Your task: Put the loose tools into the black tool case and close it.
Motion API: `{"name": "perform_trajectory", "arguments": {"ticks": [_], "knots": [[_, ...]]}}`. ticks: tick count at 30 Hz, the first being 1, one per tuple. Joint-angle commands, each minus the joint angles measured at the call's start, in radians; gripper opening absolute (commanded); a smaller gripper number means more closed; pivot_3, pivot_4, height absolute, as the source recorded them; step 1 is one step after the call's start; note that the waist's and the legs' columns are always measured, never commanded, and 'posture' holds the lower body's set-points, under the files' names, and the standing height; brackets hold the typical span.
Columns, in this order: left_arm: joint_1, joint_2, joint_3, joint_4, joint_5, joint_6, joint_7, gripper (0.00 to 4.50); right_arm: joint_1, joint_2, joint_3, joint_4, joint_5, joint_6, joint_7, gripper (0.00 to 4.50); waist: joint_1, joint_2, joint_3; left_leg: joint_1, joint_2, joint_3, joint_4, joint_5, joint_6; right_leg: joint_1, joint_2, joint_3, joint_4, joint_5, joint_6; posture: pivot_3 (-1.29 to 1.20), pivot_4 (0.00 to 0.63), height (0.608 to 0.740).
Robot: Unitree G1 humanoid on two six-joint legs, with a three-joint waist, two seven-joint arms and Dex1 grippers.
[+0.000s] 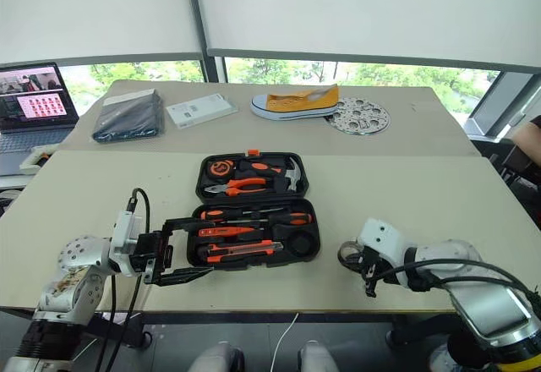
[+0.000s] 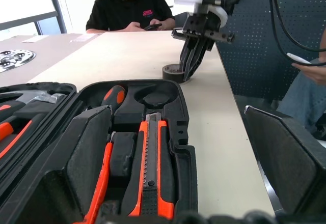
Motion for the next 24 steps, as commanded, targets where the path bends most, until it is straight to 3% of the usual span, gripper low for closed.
{"name": "perform_trajectory", "arguments": {"ticks": [1,8,19,24], "knots": [[0.005,0.008,0.027,-0.041,-0.018,0.005,0.023,4.5,-0.143,0.086,-0.053,-0.071,0.185,0.099,0.01,0.1,-0.01,-0.001,0.001,0.001,0.001,0.0,0.0,0.0,0.0,0.0,0.001,0.0,0.0,0.0,0.0,0.0,0.15,0.74],[0.032,0.007,0.038,-0.051,-0.01,-0.008,0.054,4.5,-0.312,0.169,0.18,0.035,0.096,0.178,-0.024,0.1,-0.004,-0.001,0.001,0.001,0.001,-0.001,0.0,0.0,0.0,0.0,0.001,-0.001,0.001,0.001,-0.003,0.0,0.15,0.74],[0.064,0.018,0.063,-0.085,-0.043,-0.005,0.05,4.5,-0.327,0.123,0.292,0.095,-0.029,0.198,-0.038,0.1,-0.003,-0.001,0.001,-0.003,-0.001,-0.001,0.0,0.0,0.0,-0.002,-0.001,-0.002,0.0,0.004,-0.007,0.0,0.15,0.74],[0.08,0.059,0.042,-0.119,-0.07,0.032,-0.009,4.5,-0.327,0.141,0.27,0.033,-0.007,0.214,-0.047,1.72,0.002,-0.001,0.001,-0.003,-0.001,-0.001,0.0,0.0,0.0,-0.001,-0.002,-0.003,-0.001,0.003,-0.007,0.0,0.15,0.74]]}}
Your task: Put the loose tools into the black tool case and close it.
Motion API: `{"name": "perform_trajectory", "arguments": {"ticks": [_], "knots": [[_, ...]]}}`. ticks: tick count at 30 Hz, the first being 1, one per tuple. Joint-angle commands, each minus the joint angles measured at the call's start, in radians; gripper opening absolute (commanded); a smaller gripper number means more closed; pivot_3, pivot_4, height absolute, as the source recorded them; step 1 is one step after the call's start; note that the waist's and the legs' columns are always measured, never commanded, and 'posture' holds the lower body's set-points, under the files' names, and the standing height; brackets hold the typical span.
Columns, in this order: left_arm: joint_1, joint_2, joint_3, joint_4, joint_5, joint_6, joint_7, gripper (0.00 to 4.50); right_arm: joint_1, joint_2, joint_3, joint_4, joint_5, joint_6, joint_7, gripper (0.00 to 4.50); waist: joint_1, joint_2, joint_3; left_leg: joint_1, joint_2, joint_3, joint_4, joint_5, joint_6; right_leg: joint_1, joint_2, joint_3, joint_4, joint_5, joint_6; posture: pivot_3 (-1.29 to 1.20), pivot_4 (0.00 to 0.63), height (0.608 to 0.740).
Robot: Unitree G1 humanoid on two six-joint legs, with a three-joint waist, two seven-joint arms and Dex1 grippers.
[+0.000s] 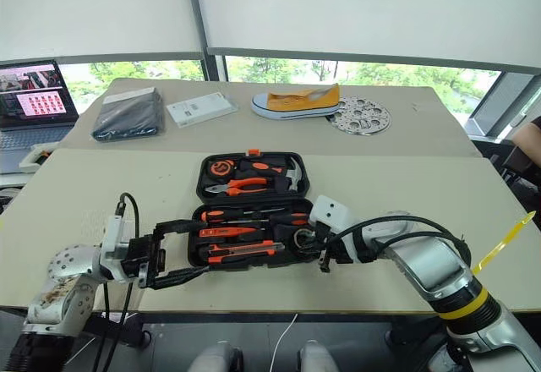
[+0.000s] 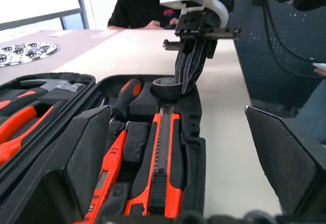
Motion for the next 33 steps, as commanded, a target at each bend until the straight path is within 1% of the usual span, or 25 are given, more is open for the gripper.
{"name": "perform_trajectory", "arguments": {"ticks": [1,4,5,6,8,10,13,14,16,17,18,19,21,22,23,24,28,30,33], "knots": [[-0.009,0.009,0.018,-0.043,-0.035,0.02,-0.002,4.5,-0.007,0.01,-0.032,-0.08,0.034,0.026,0.009,2.05,0.001,0.0,0.0,0.0,0.0,0.0,0.0,0.0,0.0,0.0,0.0,0.0,0.0,0.0,0.0,0.0,0.15,0.74],[-0.02,0.014,0.049,-0.018,-0.03,0.02,0.024,4.5,-0.004,0.007,-0.1,-0.127,0.089,0.003,0.04,3.06,-0.003,0.0,0.0,0.0,0.001,0.0,0.0,0.0,0.0,-0.001,0.001,0.0,0.001,0.0,0.0,0.0,0.15,0.74],[-0.019,0.019,0.065,-0.004,-0.028,0.02,0.036,4.5,0.005,-0.003,-0.137,-0.135,0.119,-0.003,0.059,3.4,-0.004,0.0,0.0,0.0,0.001,0.0,0.0,0.0,0.0,-0.001,0.001,0.0,0.001,0.0,0.0,0.0,0.15,0.74],[-0.02,0.031,0.089,0.022,-0.01,0.023,0.068,4.5,0.024,-0.012,-0.206,-0.136,0.168,-0.006,0.083,3.73,-0.005,0.0,0.0,0.0,0.001,0.0,0.0,0.0,0.0,-0.001,0.001,0.0,0.001,0.0,0.0,0.0,0.15,0.74],[-0.02,0.066,0.124,0.079,0.032,0.039,0.121,4.5,0.064,-0.021,-0.333,-0.123,0.249,-0.019,0.122,3.73,-0.004,0.0,0.0,0.0,0.001,-0.001,0.0,0.0,0.0,0.0,0.001,0.0,0.001,-0.001,0.002,0.0,0.15,0.74],[-0.018,0.108,0.144,0.127,0.028,0.12,0.154,4.5,0.092,-0.032,-0.383,-0.073,0.228,-0.067,0.117,3.73,-0.005,-0.001,0.0,0.0,0.001,-0.001,0.0,0.0,0.0,0.0,0.001,-0.001,0.001,-0.001,0.002,0.0,0.15,0.74],[-0.055,0.12,0.16,0.214,0.094,0.13,0.262,3.74,0.113,-0.049,-0.356,0.061,0.09,-0.211,0.093,2.92,-0.007,-0.001,0.0,0.002,0.001,0.0,0.0,0.0,0.0,0.001,0.0,-0.001,0.001,-0.003,0.005,0.0,0.15,0.74],[-0.074,0.118,0.159,0.236,0.122,0.139,0.313,3.36,0.102,-0.037,-0.331,0.125,0.026,-0.287,0.068,2.59,-0.006,-0.001,0.001,0.003,0.001,0.0,0.0,0.0,0.0,0.001,0.0,-0.001,0.001,-0.004,0.005,0.0,0.15,0.74],[-0.125,0.101,0.145,0.269,0.165,0.175,0.411,2.7,0.047,0.02,-0.279,0.272,-0.088,-0.45,0.006,2.0,-0.007,-0.001,0.001,0.003,0.001,0.0,0.0,0.0,0.0,0.001,0.0,-0.001,0.001,-0.004,0.005,0.0,0.15,0.74],[-0.154,0.089,0.133,0.283,0.184,0.19,0.451,2.29,0.011,0.056,-0.257,0.345,-0.133,-0.52,-0.022,1.64,-0.007,-0.001,0.001,0.003,0.001,0.0,0.0,0.0,0.0,0.001,0.0,-0.001,0.001,-0.003,0.004,0.0,0.15,0.74],[-0.181,0.076,0.117,0.291,0.198,0.214,0.485,1.9,-0.025,0.082,-0.228,0.411,-0.166,-0.581,-0.016,1.27,-0.007,-0.001,0.001,0.003,0.001,0.001,0.0,0.0,0.0,0.001,0.0,-0.001,0.001,-0.002,0.004,0.0,0.15,0.74],[-0.207,0.062,0.103,0.3,0.211,0.227,0.507,1.62,-0.057,0.105,-0.201,0.469,-0.188,-0.627,0.004,1.0,-0.009,-0.001,0.001,0.004,0.001,0.001,0.0,0.0,0.0,0.001,0.001,-0.001,0.002,-0.001,0.005,0.0,0.15,0.74],[-0.254,0.044,0.065,0.32,0.245,0.266,0.535,0.78,-0.138,0.169,-0.17,0.627,-0.235,-0.731,0.006,0.2,-0.012,-0.001,0.001,0.004,0.0,0.001,0.0,0.001,0.0,0.001,0.002,0.0,0.002,0.0,0.005,0.0,0.15,0.74],[-0.275,0.036,0.041,0.329,0.258,0.27,0.526,0.5,-0.178,0.196,-0.152,0.71,-0.258,-0.778,0.012,0.0,-0.013,-0.001,0.001,0.005,0.001,0.001,0.0,0.001,0.0,0.001,0.002,0.0,0.002,0.0,0.005,0.0,0.15,0.74],[-0.29,0.031,0.025,0.336,0.266,0.274,0.518,0.13,-0.207,0.213,-0.141,0.772,-0.275,-0.815,0.018,0.0,-0.015,-0.001,0.002,0.004,0.001,0.001,0.0,0.001,0.0,0.001,0.003,0.0,0.002,0.001,0.003,0.0,0.15,0.74],[-0.306,0.029,-0.002,0.337,0.271,0.303,0.501,0.02,-0.239,0.235,-0.131,0.839,-0.28,-0.846,0.04,0.0,-0.014,-0.001,0.002,0.003,0.0,0.001,-0.001,0.001,0.0,0.0,0.003,0.001,0.002,0.003,-0.001,0.0,0.15,0.74],[-0.359,0.026,-0.073,0.347,0.29,0.361,0.452,0.02,-0.322,0.29,-0.104,1.004,-0.304,-0.917,0.121,0.0,-0.012,-0.001,0.002,0.001,0.0,0.001,-0.004,0.001,0.0,-0.001,0.003,0.001,0.001,0.004,-0.002,0.0,0.15,0.74],[-0.38,0.019,-0.082,0.352,0.278,0.388,0.437,0.02,-0.343,0.307,-0.108,1.042,-0.31,-0.948,0.143,0.0,-0.01,-0.001,0.002,0.0,0.0,0.0,-0.005,0.001,0.0,-0.002,0.003,0.001,0.0,0.003,-0.002,0.0,0.15,0.74],[-0.398,-0.009,-0.097,0.343,0.271,0.354,0.403,0.02,-0.348,0.318,-0.119,1.046,-0.301,-0.956,0.179,0.0,-0.01,0.0,0.002,-0.001,0.0,0.0,-0.006,0.0,-0.001,-0.002,0.002,0.0,0.0,0.003,-0.002,0.0,0.15,0.74]]}}
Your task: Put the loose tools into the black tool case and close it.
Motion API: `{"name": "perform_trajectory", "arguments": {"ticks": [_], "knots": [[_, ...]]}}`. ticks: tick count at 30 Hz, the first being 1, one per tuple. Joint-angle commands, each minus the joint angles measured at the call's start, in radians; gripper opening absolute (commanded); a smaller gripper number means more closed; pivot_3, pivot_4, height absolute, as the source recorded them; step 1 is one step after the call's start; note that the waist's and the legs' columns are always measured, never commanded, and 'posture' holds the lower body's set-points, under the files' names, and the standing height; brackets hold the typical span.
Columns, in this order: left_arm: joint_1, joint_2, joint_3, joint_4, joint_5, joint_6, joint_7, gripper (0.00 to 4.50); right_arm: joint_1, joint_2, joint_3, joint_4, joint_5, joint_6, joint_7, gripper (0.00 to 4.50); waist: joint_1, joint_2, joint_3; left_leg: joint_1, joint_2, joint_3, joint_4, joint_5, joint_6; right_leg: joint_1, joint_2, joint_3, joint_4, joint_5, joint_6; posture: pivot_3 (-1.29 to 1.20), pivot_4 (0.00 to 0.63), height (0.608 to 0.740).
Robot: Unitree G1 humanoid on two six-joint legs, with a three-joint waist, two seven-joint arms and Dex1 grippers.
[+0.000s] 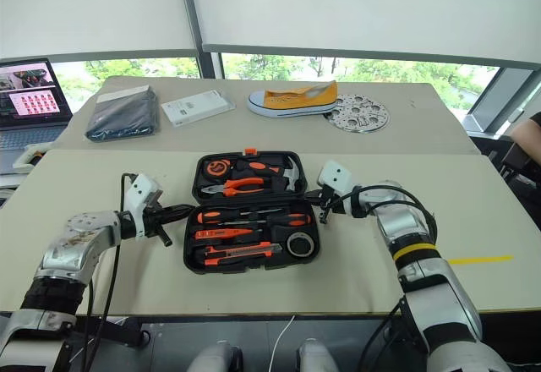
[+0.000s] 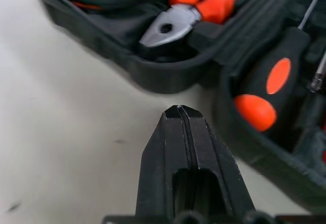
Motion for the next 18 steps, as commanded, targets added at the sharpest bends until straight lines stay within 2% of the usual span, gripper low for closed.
{"name": "perform_trajectory", "arguments": {"ticks": [1,10,18], "knots": [[-0.037,-0.041,-0.013,-0.021,-0.017,-0.031,-0.041,0.02,-0.005,0.003,-0.02,-0.023,0.018,-0.019,0.062,0.0,0.0,0.0,0.0,0.0,0.0,0.0,0.0,0.0,0.0,0.0,0.0,0.0,0.0,0.0,0.0,0.0,0.15,0.74],[-0.059,-0.127,-0.121,0.018,0.074,-0.141,-0.1,0.02,0.187,-0.104,-0.08,-0.286,0.062,0.119,0.122,0.0,0.033,0.001,0.0,0.0,-0.003,-0.001,0.0,0.0,0.0,0.002,-0.003,-0.001,-0.001,-0.001,0.002,0.0,0.15,0.74],[-0.04,-0.182,-0.145,-0.013,0.108,-0.159,-0.097,0.02,0.348,-0.194,-0.156,-0.493,0.091,0.221,0.101,0.0,0.044,0.001,0.0,0.0,-0.005,-0.003,0.002,0.0,0.0,0.004,-0.003,-0.001,-0.001,-0.002,0.003,0.0,0.15,0.74]]}}
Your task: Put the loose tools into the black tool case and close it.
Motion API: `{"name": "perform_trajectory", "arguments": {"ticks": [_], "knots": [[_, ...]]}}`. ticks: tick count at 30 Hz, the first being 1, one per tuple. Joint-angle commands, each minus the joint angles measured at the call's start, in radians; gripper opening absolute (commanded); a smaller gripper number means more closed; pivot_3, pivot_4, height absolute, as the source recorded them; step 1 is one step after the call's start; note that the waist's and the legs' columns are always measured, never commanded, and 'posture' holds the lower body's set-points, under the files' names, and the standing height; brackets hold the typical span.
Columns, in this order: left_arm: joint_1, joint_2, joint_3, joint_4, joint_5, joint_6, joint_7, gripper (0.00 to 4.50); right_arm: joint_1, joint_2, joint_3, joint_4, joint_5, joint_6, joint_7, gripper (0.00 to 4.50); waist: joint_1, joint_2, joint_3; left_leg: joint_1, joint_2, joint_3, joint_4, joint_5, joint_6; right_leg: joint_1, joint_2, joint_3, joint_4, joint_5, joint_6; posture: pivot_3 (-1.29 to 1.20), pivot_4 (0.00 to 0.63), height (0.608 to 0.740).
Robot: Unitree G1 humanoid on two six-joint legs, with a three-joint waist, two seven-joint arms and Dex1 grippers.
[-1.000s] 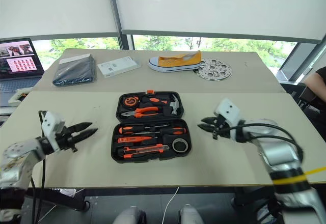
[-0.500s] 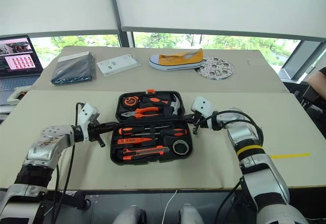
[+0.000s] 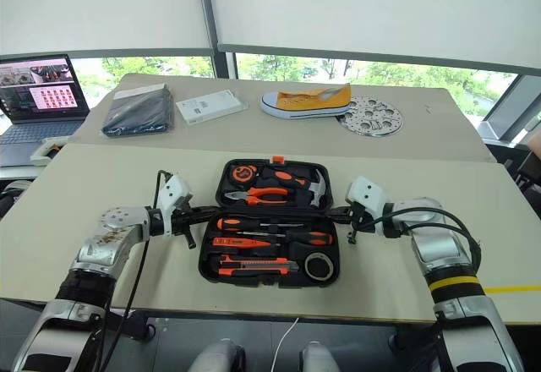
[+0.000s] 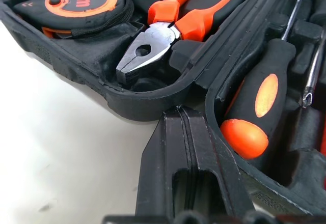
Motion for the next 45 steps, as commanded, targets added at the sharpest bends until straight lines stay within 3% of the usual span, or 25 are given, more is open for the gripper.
{"name": "perform_trajectory", "arguments": {"ticks": [1,6,7,9,10,12,13,15,19,21,22,27,30,40,41,42,44,45], "knots": [[0.016,-0.034,-0.059,-0.055,0.01,-0.027,-0.023,0.02,0.062,-0.035,-0.035,-0.106,0.041,0.043,0.005,0.0,0.002,0.0,0.0,0.0,0.0,0.0,0.0,0.0,0.0,0.0,0.0,0.0,0.0,0.0,0.0,0.0,0.15,0.74],[0.034,-0.017,-0.021,-0.088,-0.016,0.031,-0.012,0.02,0.124,-0.062,-0.087,-0.16,0.057,0.063,-0.037,0.0,0.001,0.0,0.0,0.0,0.0,-0.001,0.002,0.0,0.0,0.001,0.0,0.0,0.001,0.0,0.0,0.0,0.15,0.74],[0.027,-0.014,0.019,-0.081,-0.017,0.018,0.034,0.02,0.137,-0.082,-0.098,-0.181,0.077,0.155,-0.037,0.0,0.001,0.0,0.0,0.0,0.0,-0.001,0.002,0.0,0.0,0.001,0.0,0.0,0.001,0.0,0.0,0.0,0.15,0.74],[0.023,0.029,0.078,-0.094,-0.029,0.068,0.068,0.0,0.16,-0.109,-0.138,-0.212,0.106,0.256,-0.052,0.58,0.0,0.0,0.0,0.0,0.0,-0.001,0.003,0.0,0.0,0.0,0.0,0.0,0.001,0.0,0.001,0.0,0.15,0.74],[0.026,0.054,0.092,-0.105,-0.034,0.1,0.067,0.54,0.165,-0.115,-0.158,-0.22,0.115,0.281,-0.071,0.83,-0.003,0.0,0.0,-0.001,0.0,-0.001,0.003,0.0,0.0,0.0,0.0,0.0,0.002,0.0,0.001,0.0,0.15,0.74],[0.037,0.119,0.091,-0.121,-0.02,0.155,0.048,1.07,0.192,-0.16,-0.167,-0.246,0.108,0.265,-0.052,1.41,-0.015,-0.001,0.001,-0.001,0.001,-0.002,0.004,0.0,0.0,0.0,0.001,0.0,0.002,0.0,0.0,0.0,0.15,0.74],[0.051,0.163,0.099,-0.126,-0.036,0.176,0.006,1.57,0.196,-0.173,-0.196,-0.273,0.142,0.343,-0.061,1.86,-0.02,-0.001,0.001,0.0,0.001,-0.002,0.004,0.0,0.0,-0.001,0.001,0.0,0.003,0.0,0.0,0.0,0.15,0.74],[0.068,0.214,0.113,-0.135,-0.069,0.211,-0.044,2.16,0.19,-0.173,-0.248,-0.302,0.213,0.471,-0.089,2.45,-0.033,0.0,0.001,0.001,0.002,-0.002,0.003,0.0,0.0,-0.001,0.002,0.0,0.003,-0.001,-0.001,0.0,0.15,0.74],[0.007,0.263,0.143,-0.134,-0.142,0.47,-0.029,3.49,0.115,-0.211,-0.24,-0.374,0.296,0.813,-0.134,3.8,-0.042,0.0,0.001,0.002,0.003,-0.001,0.003,0.0,0.0,0.0,0.002,0.001,0.004,-0.001,-0.001,0.0,0.15,0.74],[-0.069,0.252,0.151,-0.122,-0.178,0.691,0.036,4.21,0.045,-0.181,-0.24,-0.377,0.341,0.934,-0.175,4.46,-0.041,-0.001,0.001,0.002,0.003,-0.001,0.004,0.001,0.0,0.0,0.003,0.0,0.005,-0.002,0.0,0.0,0.15,0.74],[-0.121,0.231,0.149,-0.116,-0.186,0.773,0.075,4.49,-0.021,-0.167,-0.216,-0.353,0.339,1.033,-0.213,4.5,-0.041,-0.002,0.002,0.003,0.003,-0.002,0.005,0.001,0.0,0.0,0.003,0.0,0.005,-0.003,0.004,0.0,0.15,0.74],[-0.291,0.095,0.187,-0.043,-0.183,0.913,0.262,4.49,-0.217,-0.066,-0.165,-0.233,0.326,1.19,-0.323,4.5,-0.038,-0.002,0.002,0.002,0.003,-0.003,0.006,0.002,0.001,0.001,0.003,0.0,0.005,-0.002,0.005,0.0,0.15,0.74],[-0.338,0.019,0.182,0.014,-0.156,0.888,0.351,4.49,-0.297,0.005,-0.141,-0.141,0.297,1.177,-0.384,4.5,-0.04,-0.002,0.002,-0.001,0.002,-0.003,0.006,0.002,0.001,-0.001,0.003,0.001,0.004,0.001,0.0,0.0,0.15,0.74],[-0.398,-0.038,0.137,0.125,-0.131,0.849,0.401,4.49,-0.386,0.075,-0.079,0.102,0.239,1.068,-0.422,4.5,-0.039,-0.002,0.002,-0.012,0.0,-0.003,0.003,0.002,0.002,-0.013,0.001,0.001,0.004,0.002,0.0,0.0,0.15,0.74],[-0.395,-0.04,0.13,0.123,-0.132,0.846,0.394,4.5,-0.385,0.079,-0.08,0.111,0.237,1.065,-0.429,3.99,-0.039,-0.002,0.002,-0.012,-0.001,-0.003,0.003,0.002,0.002,-0.013,0.001,0.001,0.004,0.002,0.0,0.0,0.15,0.74],[-0.392,-0.041,0.125,0.118,-0.135,0.846,0.388,4.5,-0.386,0.08,-0.079,0.117,0.237,1.064,-0.428,3.86,-0.04,-0.002,0.002,-0.012,-0.001,-0.003,0.003,0.002,0.002,-0.013,0.001,0.001,0.004,0.002,0.0,0.0,0.15,0.74],[-0.384,-0.044,0.12,0.112,-0.139,0.846,0.383,4.5,-0.384,0.083,-0.084,0.122,0.241,1.071,-0.43,3.05,-0.04,-0.002,0.002,-0.013,-0.001,-0.003,0.003,0.002,0.002,-0.013,0.001,0.001,0.005,0.002,0.0,0.0,0.15,0.74],[-0.382,-0.046,0.122,0.112,-0.139,0.843,0.385,4.24,-0.383,0.084,-0.086,0.121,0.243,1.074,-0.431,2.68,-0.04,-0.002,0.002,-0.012,-0.001,-0.003,0.003,0.002,0.002,-0.013,0.001,0.001,0.005,0.002,0.0,0.0,0.15,0.74]]}}
